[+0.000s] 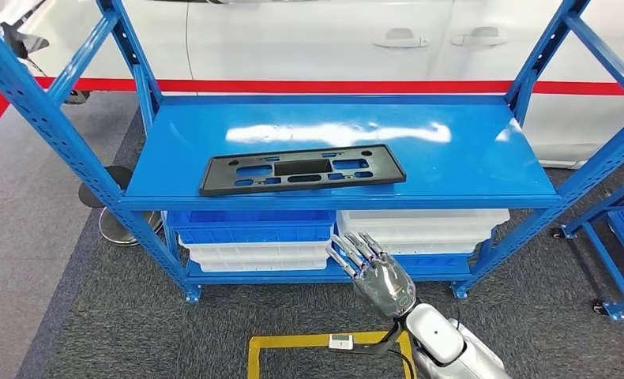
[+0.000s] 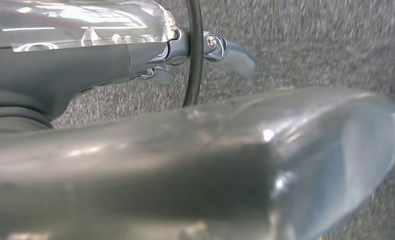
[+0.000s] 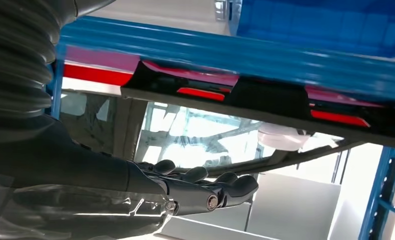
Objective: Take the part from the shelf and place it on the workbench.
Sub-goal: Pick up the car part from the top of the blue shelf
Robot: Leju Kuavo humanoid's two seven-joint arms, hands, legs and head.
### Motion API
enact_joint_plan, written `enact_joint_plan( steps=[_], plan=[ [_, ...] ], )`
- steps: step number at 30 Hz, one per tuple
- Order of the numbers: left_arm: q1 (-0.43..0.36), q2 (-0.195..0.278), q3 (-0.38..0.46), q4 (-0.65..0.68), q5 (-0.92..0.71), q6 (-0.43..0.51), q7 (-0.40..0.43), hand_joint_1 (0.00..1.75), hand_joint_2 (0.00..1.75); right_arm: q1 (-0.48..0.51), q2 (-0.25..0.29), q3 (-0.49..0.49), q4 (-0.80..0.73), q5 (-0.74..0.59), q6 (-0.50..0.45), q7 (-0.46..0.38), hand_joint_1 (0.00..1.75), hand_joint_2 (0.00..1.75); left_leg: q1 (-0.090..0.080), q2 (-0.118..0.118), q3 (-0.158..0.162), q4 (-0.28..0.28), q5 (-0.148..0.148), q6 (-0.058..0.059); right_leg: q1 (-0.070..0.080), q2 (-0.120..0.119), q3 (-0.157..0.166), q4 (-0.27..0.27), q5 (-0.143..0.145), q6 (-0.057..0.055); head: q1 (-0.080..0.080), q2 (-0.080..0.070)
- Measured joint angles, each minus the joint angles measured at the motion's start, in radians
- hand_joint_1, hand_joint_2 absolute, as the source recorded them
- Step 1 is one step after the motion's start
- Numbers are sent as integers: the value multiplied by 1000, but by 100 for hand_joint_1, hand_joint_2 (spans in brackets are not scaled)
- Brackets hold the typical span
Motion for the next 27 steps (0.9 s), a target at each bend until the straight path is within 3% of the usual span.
enact_joint_plan(
  steps=[3,6,7,9,10,11,12,14,15,16,19,20,22,24,26,27],
  plan=[
    [-1,2,12,1,-1,0,5,0,0,-5,2,1,2,-16,-1,-7,0,175,1,1,1,-3,-9,-15,8,-3,25,-50,-11,-9,0,0],
    [-3,3,15,1,-9,-1,4,0,0,-4,2,2,1,-40,-1,-16,0,175,3,9,-8,41,-34,-33,0,-6,51,-72,-16,-18,0,0],
    [-3,4,15,1,-12,-1,3,0,0,-2,1,2,1,-47,-2,-20,0,175,4,12,-33,92,-55,-39,-2,-9,61,-77,-20,-21,0,0],
    [-1,5,18,1,-18,-1,2,0,0,2,0,2,1,-59,-2,-29,0,175,7,15,-116,226,-100,-49,-2,-12,78,-78,-35,-24,0,0],
    [1,6,19,1,-21,-1,2,0,0,6,-1,2,1,-64,-2,-35,0,175,8,16,-151,272,-103,-52,-2,-12,88,-78,-44,-23,0,0],
    [4,7,20,1,-25,-1,2,0,0,11,-1,2,1,-68,-2,-41,0,175,10,16,-172,283,-85,-55,-3,-12,100,-78,-54,-22,0,0],
    [6,9,21,1,-28,-2,2,0,0,15,-1,2,1,-72,-2,-46,0,175,11,16,-173,255,-46,-56,-4,-11,115,-78,-65,-19,0,0],
    [9,10,22,1,-35,-5,1,0,0,18,-1,1,1,-79,-2,-54,0,175,12,16,-135,131,48,-56,-5,-11,145,-77,-91,-10,0,0],
    [10,11,24,2,-39,-6,0,0,0,19,-1,1,0,-83,-2,-57,0,175,11,16,-114,76,72,-52,-3,-10,155,-76,-103,-4,0,0],
    [10,11,25,3,-42,-8,-1,0,0,19,-1,1,-3,-87,-2,-60,0,175,9,15,-101,43,79,-45,-2,-9,162,-77,-111,2,0,0],
    [11,12,32,4,-54,-10,-3,0,0,21,-1,-2,-18,-98,-2,-74,0,175,7,13,-83,24,56,-18,-2,-3,163,-59,-110,19,0,0],
    [11,12,34,4,-58,-11,-4,0,0,22,0,-4,-25,-104,-2,-80,0,175,9,12,-73,19,50,-11,-4,0,149,-27,-101,23,0,0],
    [9,12,36,4,-67,-12,-8,0,0,24,5,-11,-35,-117,-2,-91,0,175,13,9,-49,11,37,1,-5,4,81,81,-100,29,0,0],
    [8,11,36,4,-82,-11,-21,0,0,28,11,-19,-41,-117,-2,-89,0,175,13,6,-27,8,20,7,-7,5,-14,195,-141,32,0,0],
    [11,8,36,4,-98,-8,-38,0,0,36,13,-26,-46,-109,-2,-83,0,175,12,2,-1,8,-2,7,-7,5,-81,234,-180,31,0,0],
    [13,6,36,4,-103,-6,-43,0,0,39,13,-28,-50,-109,-2,-81,0,175,11,0,16,8,-14,6,-6,5,-94,214,-171,27,0,0]
  ],
)
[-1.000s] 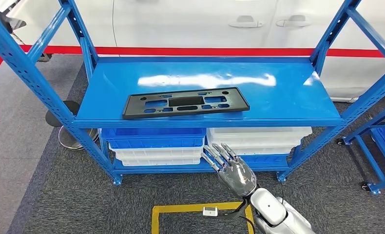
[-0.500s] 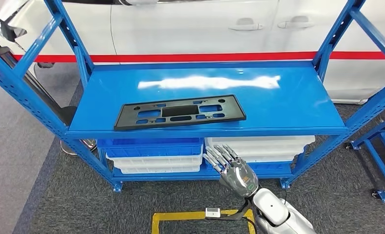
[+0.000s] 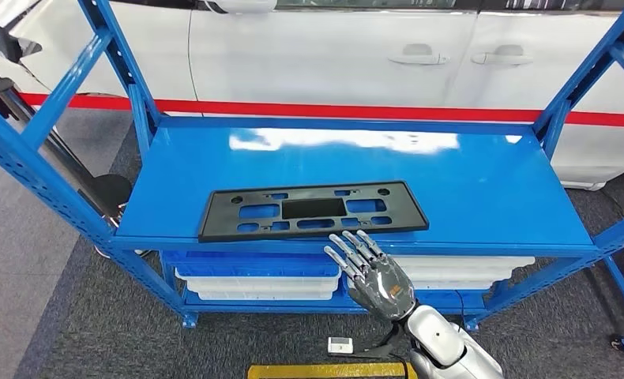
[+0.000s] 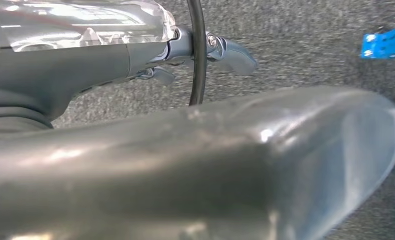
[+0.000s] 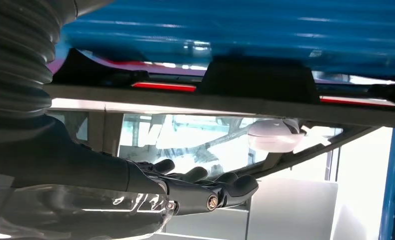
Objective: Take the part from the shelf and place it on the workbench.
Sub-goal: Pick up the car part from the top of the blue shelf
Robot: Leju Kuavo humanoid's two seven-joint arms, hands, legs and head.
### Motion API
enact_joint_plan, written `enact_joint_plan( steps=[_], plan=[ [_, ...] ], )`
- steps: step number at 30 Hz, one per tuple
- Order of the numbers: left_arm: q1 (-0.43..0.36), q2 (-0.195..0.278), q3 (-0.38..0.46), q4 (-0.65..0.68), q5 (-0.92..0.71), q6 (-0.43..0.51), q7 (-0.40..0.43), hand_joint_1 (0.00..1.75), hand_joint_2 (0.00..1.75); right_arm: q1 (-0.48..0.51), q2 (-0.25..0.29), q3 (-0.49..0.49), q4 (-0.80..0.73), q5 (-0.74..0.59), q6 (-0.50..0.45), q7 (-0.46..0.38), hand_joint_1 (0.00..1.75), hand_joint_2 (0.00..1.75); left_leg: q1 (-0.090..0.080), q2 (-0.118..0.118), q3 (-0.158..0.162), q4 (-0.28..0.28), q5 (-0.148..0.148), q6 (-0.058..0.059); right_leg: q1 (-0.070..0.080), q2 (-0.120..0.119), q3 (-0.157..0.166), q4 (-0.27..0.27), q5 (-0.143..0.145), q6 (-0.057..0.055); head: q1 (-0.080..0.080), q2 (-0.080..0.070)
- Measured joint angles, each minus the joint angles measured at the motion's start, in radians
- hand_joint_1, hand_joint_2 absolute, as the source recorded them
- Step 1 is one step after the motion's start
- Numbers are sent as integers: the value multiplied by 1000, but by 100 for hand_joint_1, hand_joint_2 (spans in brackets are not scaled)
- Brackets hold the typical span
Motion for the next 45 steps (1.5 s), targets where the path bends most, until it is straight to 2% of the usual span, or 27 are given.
enact_joint_plan(
  steps=[1,3,5,7,9,11,13,14,15,16,18,20,23,25,27,28,29,30,31,32,34,36,39,41,43,44,45],
  plan=[
    [1,-2,0,0,-4,3,-3,0,0,2,0,-2,-5,-4,0,-1,0,175,-1,-1,18,0,-12,-2,3,0,-2,-44,34,-6,0,0],
    [3,-6,0,1,-10,5,-4,0,0,4,0,-4,-13,-18,0,-5,0,175,-3,-1,45,-2,-37,-7,14,-5,9,-164,158,-28,0,0],
    [3,-11,0,1,-15,6,-4,0,0,4,1,-5,-22,-27,0,-9,0,175,-4,0,62,-6,-55,-17,25,-7,16,-236,230,-46,1,0],
    [2,-12,1,2,-16,7,-4,0,0,4,2,-5,-33,-30,0,-11,0,175,-6,7,78,-8,-54,-31,26,-5,32,-255,222,-55,0,0],
    [0,-13,1,2,-17,7,-4,0,0,3,1,-5,-42,-31,0,-11,0,175,-6,15,77,29,-52,-43,22,-4,65,-270,213,-65,0,0],
    [-5,-13,1,2,-20,7,-4,0,0,3,-1,-5,-46,-33,0,-11,0,175,-2,17,24,128,-77,-54,20,-7,95,-276,198,-72,0,0],
    [-3,-12,1,2,-25,8,-4,0,0,3,-4,-5,-48,-34,0,-10,0,175,0,18,-55,225,-135,-63,21,-7,118,-276,178,-75,0,0],
    [-1,-12,1,2,-29,8,-4,0,0,4,-4,-4,-50,-35,0,-9,0,175,0,18,-85,243,-161,-66,21,-6,131,-275,167,-74,0,0],
    [1,-12,1,2,-33,9,-4,0,0,4,-4,-4,-51,-36,0,-7,0,175,0,18,-102,233,-168,-68,21,-4,145,-275,156,-74,0,0],
    [2,-12,1,2,-37,9,-4,0,0,5,-4,-4,-51,-37,0,-4,0,175,1,18,-107,197,-147,-68,21,-3,160,-274,144,-72,0,0],
    [3,-12,1,2,-43,8,-5,0,0,4,-4,-3,-53,-39,0,4,0,175,-1,17,-101,86,-28,-59,23,-3,190,-272,120,-67,0,0],
    [5,-12,1,2,-47,7,-6,0,0,4,-4,-1,-55,-42,0,11,0,175,-6,15,-93,23,58,-43,26,-2,204,-265,98,-57,0,0],
    [5,-12,2,2,-55,5,-7,0,0,3,-4,1,-58,-49,0,16,0,175,-6,16,-88,14,70,-25,28,0,206,-264,80,-41,0,0],
    [1,-12,3,2,-58,6,-8,0,0,2,-4,1,-59,-53,0,19,0,175,2,16,-80,-1,71,-17,26,0,187,-224,54,-31,0,0],
    [-4,-13,5,2,-61,8,-10,0,0,2,-2,1,-58,-54,0,23,0,175,5,16,-74,-6,67,-11,16,2,120,-106,7,-20,1,0],
    [-5,-13,6,2,-63,9,-11,0,0,3,0,2,-56,-55,0,26,29,175,5,16,-72,-6,64,-9,9,3,77,-41,-11,-15,1,0],
    [-6,-13,7,2,-66,9,-12,0,0,4,1,2,-52,-54,0,30,65,175,7,15,-70,-5,61,-9,2,3,43,3,-12,-9,1,0],
    [-6,-13,8,2,-71,9,-12,0,0,4,2,3,-48,-54,1,35,105,175,8,15,-66,-4,56,-11,-5,2,25,13,8,-4,1,0],
    [-6,-14,8,2,-74,9,-13,0,0,2,2,4,-43,-53,1,40,145,175,11,14,-61,-3,51,-15,-11,1,26,-16,47,1,1,0],
    [-5,-14,8,2,-76,9,-13,0,0,0,2,6,-37,-52,3,46,158,175,14,13,-55,0,45,-20,-17,-1,43,-74,96,6,1,0],
    [-6,-14,9,2,-79,8,-13,0,0,-12,2,10,-26,-49,10,59,167,175,15,12,-50,8,34,-33,-21,-6,83,-186,152,10,1,0],
    [-9,-14,12,2,-85,7,-15,0,0,-25,3,18,-15,-42,24,73,169,175,12,13,-53,10,30,-47,-16,-7,96,-229,152,1,1,0],
    [-9,-15,18,2,-93,4,-16,0,0,-37,2,30,-2,-33,37,88,168,175,16,16,-54,14,21,-66,-14,-5,99,-238,151,-20,0,0],
    [-10,-16,23,2,-94,4,-17,0,0,-42,-2,36,5,-32,38,91,166,175,18,18,-81,85,-27,-74,-13,-8,103,-242,153,-34,0,0],
    [-10,-16,25,2,-94,4,-17,0,0,-44,-6,42,11,-31,41,95,163,175,17,20,-144,220,-93,-76,-7,-11,102,-242,152,-41,0,0],
    [-9,-16,26,2,-95,4,-17,0,0,-45,-7,46,14,-30,44,98,161,175,17,20,-169,271,-110,-75,-3,-12,102,-242,152,-43,0,0],
    [-7,-16,26,2,-95,4,-17,0,0,-45,-7,50,16,-29,48,101,161,175,16,20,-179,291,-108,-73,0,-11,103,-242,151,-44,0,0]
  ],
)
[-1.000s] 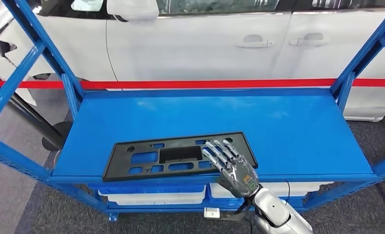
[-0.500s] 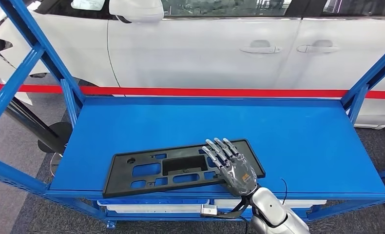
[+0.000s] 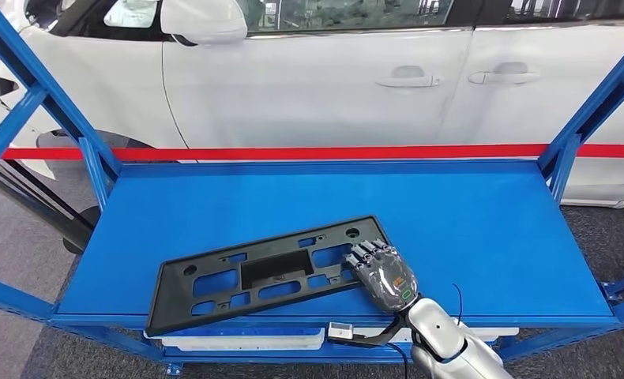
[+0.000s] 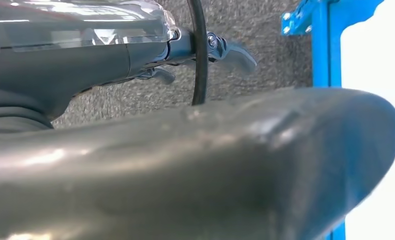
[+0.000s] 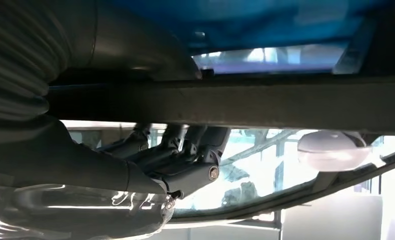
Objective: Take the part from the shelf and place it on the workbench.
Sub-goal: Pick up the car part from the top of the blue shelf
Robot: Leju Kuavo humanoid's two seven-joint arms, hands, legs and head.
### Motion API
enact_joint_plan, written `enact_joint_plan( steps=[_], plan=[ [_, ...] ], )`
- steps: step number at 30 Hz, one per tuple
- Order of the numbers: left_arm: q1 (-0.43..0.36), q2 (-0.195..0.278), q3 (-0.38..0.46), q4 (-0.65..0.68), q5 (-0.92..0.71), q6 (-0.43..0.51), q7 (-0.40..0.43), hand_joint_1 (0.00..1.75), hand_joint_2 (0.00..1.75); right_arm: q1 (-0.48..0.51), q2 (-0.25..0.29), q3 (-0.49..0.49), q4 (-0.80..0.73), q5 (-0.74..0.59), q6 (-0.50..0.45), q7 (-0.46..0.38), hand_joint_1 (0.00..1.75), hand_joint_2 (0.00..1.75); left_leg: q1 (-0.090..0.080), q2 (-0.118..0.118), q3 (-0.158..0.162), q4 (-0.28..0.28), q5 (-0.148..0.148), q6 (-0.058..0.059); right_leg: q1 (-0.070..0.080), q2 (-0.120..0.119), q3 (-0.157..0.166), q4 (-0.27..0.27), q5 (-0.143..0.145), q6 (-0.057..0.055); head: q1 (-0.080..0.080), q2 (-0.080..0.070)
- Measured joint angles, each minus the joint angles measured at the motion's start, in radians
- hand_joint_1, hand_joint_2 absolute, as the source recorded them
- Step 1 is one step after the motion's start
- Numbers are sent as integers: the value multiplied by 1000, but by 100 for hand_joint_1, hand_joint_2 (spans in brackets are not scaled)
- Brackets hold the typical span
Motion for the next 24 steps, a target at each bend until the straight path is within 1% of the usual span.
enact_joint_plan(
  steps=[1,2,3,4,5,6,7,9,10,11,13,14,15,16,17,18,19,20,21,22,23,24],
  plan=[
    [2,0,1,0,-1,0,0,0,0,-1,0,3,1,1,3,2,161,175,-2,0,10,-22,22,4,3,1,2,0,0,-1,0,0],
    [3,-1,1,0,-1,-1,0,0,0,-3,0,6,2,3,6,5,161,175,-4,-1,38,-78,57,11,5,2,5,0,-1,-1,0,0],
    [3,-1,2,0,-2,-1,0,0,0,-5,0,8,2,5,8,6,161,175,-7,-3,72,-151,90,19,6,2,7,0,-2,-1,0,0],
    [3,-1,3,0,-2,-2,0,0,0,-7,-1,10,2,8,9,7,160,175,-12,-4,101,-214,114,27,8,3,9,1,-3,1,0,0],
    [3,-1,5,0,-3,-3,0,0,0,-9,-1,13,3,10,10,9,160,175,-15,-5,120,-255,127,33,9,4,10,1,-3,4,0,0],
    [3,-1,6,0,-4,-4,0,0,0,-10,-2,15,4,12,11,10,160,175,-19,-6,127,-275,130,37,10,5,11,1,-4,8,0,0],
    [4,-1,7,0,-5,-5,-1,0,0,-11,-2,17,4,13,11,12,159,175,-21,-5,127,-278,130,40,10,6,12,0,-3,14,0,0],
    [4,-2,8,0,-8,-7,-1,0,0,-12,-2,19,6,14,11,16,158,175,-16,-3,134,-289,138,51,9,7,11,3,-8,24,0,0],
    [4,-3,9,0,-10,-8,-1,0,0,-13,-2,20,7,15,11,17,157,175,-13,-2,137,-296,144,58,8,8,4,21,-22,29,0,0],
    [3,-3,10,0,-11,-9,-1,0,0,-13,-2,20,9,15,12,18,157,175,-9,-1,140,-301,149,63,7,10,-12,58,-46,32,0,0],
    [2,-4,13,0,-12,-10,-1,0,0,-11,-1,22,13,16,12,19,157,175,-10,0,138,-303,152,69,1,13,-68,180,-109,39,0,0],
    [3,-5,15,0,-12,-11,-1,0,0,-11,0,23,15,16,12,19,158,175,-10,0,137,-302,153,69,-2,13,-95,235,-128,42,0,0],
    [3,-5,18,0,-12,-11,-1,0,0,-11,0,23,17,16,12,20,159,175,-10,0,137,-302,152,68,-4,13,-109,263,-128,45,0,0],
    [3,-6,19,0,-12,-11,-1,0,0,-11,1,24,18,16,12,19,160,175,-10,0,138,-301,151,67,-7,13,-103,251,-108,46,0,0],
    [3,-7,21,0,-12,-11,-1,0,0,-11,1,24,18,16,12,19,144,175,-9,0,140,-299,150,64,-10,12,-80,203,-74,47,0,0],
    [3,-8,22,0,-12,-11,-1,0,0,-12,2,25,18,17,12,19,131,175,-8,-1,141,-296,147,61,-12,9,-46,134,-39,46,0,0],
    [3,-9,23,0,-12,-11,-1,0,0,-14,2,27,19,17,13,19,116,175,-10,-1,141,-293,144,56,-11,5,-15,69,-16,43,0,0],
    [3,-9,24,0,-13,-11,-1,0,0,-15,4,29,19,17,15,19,86,175,-11,-1,140,-290,141,50,-9,2,7,24,-5,40,0,0],
    [2,-10,24,0,-14,-11,-1,0,0,-16,6,31,19,17,17,20,72,175,-13,-1,138,-289,139,44,-6,1,17,1,-5,36,0,0],
    [2,-10,25,0,-16,-11,-1,0,0,-17,8,33,19,17,20,21,56,175,-14,0,137,-290,139,37,-2,1,18,-4,-8,31,0,0],
    [2,-11,25,0,-19,-11,-1,0,0,-17,9,34,19,19,22,23,40,175,-13,0,137,-292,140,31,-3,3,18,-6,-5,25,0,0],
    [2,-12,25,0,-22,-12,-2,0,0,-17,9,35,19,21,23,26,40,175,-11,1,137,-288,136,25,-4,3,19,-11,-2,19,0,0]
  ],
)
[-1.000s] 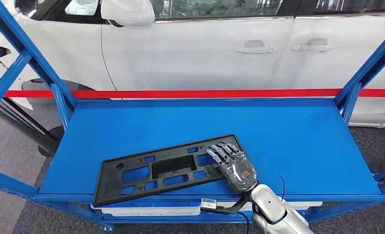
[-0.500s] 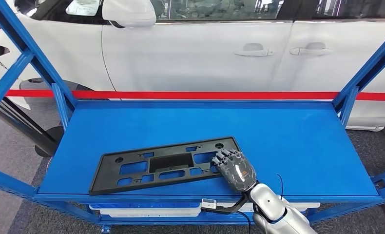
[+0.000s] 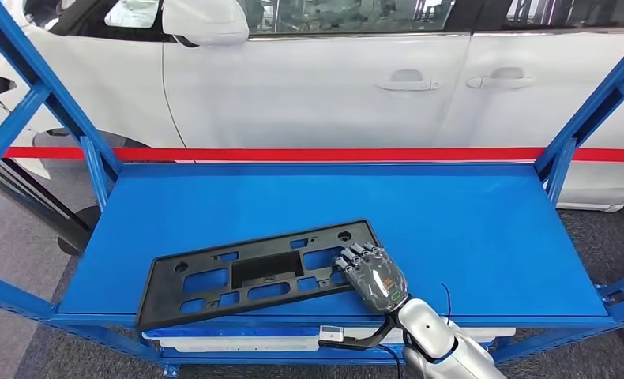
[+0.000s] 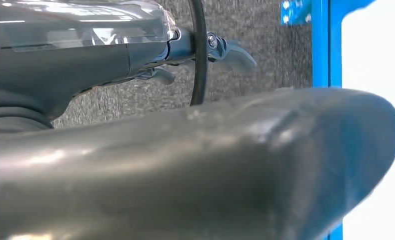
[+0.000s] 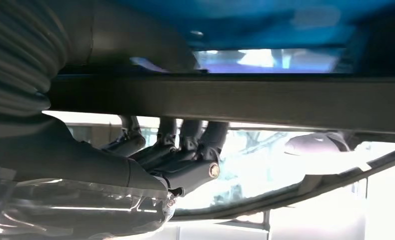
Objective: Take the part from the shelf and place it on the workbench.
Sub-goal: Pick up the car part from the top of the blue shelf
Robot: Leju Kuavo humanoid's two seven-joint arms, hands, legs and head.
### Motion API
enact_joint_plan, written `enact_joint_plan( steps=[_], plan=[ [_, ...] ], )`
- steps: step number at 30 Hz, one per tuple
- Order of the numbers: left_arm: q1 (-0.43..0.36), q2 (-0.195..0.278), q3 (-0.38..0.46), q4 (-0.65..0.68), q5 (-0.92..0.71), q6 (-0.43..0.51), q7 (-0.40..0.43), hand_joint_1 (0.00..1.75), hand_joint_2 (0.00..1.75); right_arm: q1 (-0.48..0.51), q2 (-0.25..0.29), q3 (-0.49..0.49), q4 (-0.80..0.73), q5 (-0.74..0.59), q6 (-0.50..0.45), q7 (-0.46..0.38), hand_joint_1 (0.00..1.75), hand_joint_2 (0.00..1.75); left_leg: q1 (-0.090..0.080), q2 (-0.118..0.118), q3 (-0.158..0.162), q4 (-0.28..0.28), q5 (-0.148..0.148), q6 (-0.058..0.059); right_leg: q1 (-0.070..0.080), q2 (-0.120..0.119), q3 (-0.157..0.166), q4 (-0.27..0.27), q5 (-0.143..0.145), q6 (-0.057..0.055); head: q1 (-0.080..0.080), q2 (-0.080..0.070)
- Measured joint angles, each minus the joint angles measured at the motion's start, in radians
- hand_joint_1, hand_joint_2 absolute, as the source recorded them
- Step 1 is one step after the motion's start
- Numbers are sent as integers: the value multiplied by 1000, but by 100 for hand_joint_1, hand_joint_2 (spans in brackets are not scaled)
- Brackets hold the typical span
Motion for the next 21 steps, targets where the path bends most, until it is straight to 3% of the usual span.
enact_joint_plan(
  steps=[2,4,6,7,8,9,11,12,16,18,20,21],
  plan=[
    [0,-2,2,0,-7,0,-1,0,0,0,0,2,0,5,1,5,20,175,3,1,-19,49,-36,-11,-4,-3,2,-9,7,-14,0,0],
    [1,-3,5,0,-10,0,-1,0,0,1,-5,3,2,9,0,8,0,175,5,2,-73,171,-107,-19,-2,-5,-1,-10,9,-20,0,0],
    [3,-3,7,0,-11,0,-1,0,0,1,-9,3,4,11,-2,10,0,175,5,2,-118,270,-143,-24,-1,-5,-3,-9,9,-21,0,0],
    [4,-4,8,0,-12,0,-1,0,0,1,-9,3,4,12,-3,11,0,175,5,2,-116,269,-131,-25,0,-4,-2,-8,9,-20,0,0],
    [4,-4,9,0,-14,0,-1,0,0,1,-9,3,4,14,-3,12,0,175,5,2,-96,230,-102,-25,-1,-3,-1,-7,8,-19,0,0],
    [4,-4,12,0,-17,0,-1,0,0,0,-9,3,4,17,-5,12,0,175,5,1,-62,162,-65,-23,-1,-2,1,-5,7,-17,0,0],
    [3,-5,19,0,-23,0,-1,0,0,-2,-9,3,4,23,-10,12,0,175,3,-2,-5,40,-18,-14,2,1,3,-1,3,-9,0,0],
    [3,-5,22,0,-26,-1,-2,0,0,-3,-9,3,4,26,-13,12,0,175,1,-4,8,10,-11,-8,4,2,4,0,2,-4,0,0],
    [2,-9,28,0,-33,-1,-2,0,0,-3,-6,3,4,37,-19,12,0,175,3,-4,14,-8,-2,22,4,4,2,9,-8,16,0,0],
    [-1,-12,30,0,-37,-1,-3,0,0,-2,0,4,5,41,-25,12,0,175,5,-2,17,-14,5,36,1,7,-31,86,-58,21,0,0],
    [-1,-12,32,0,-42,-2,-3,0,0,2,8,8,7,44,-33,12,0,175,4,-2,13,-15,7,40,-1,9,-89,211,-118,23,0,0],
    [0,-12,33,0,-44,-2,-3,0,0,5,11,11,9,45,-36,12,0,175,3,-2,12,-14,7,41,-1,9,-110,256,-130,24,0,0]
  ],
)
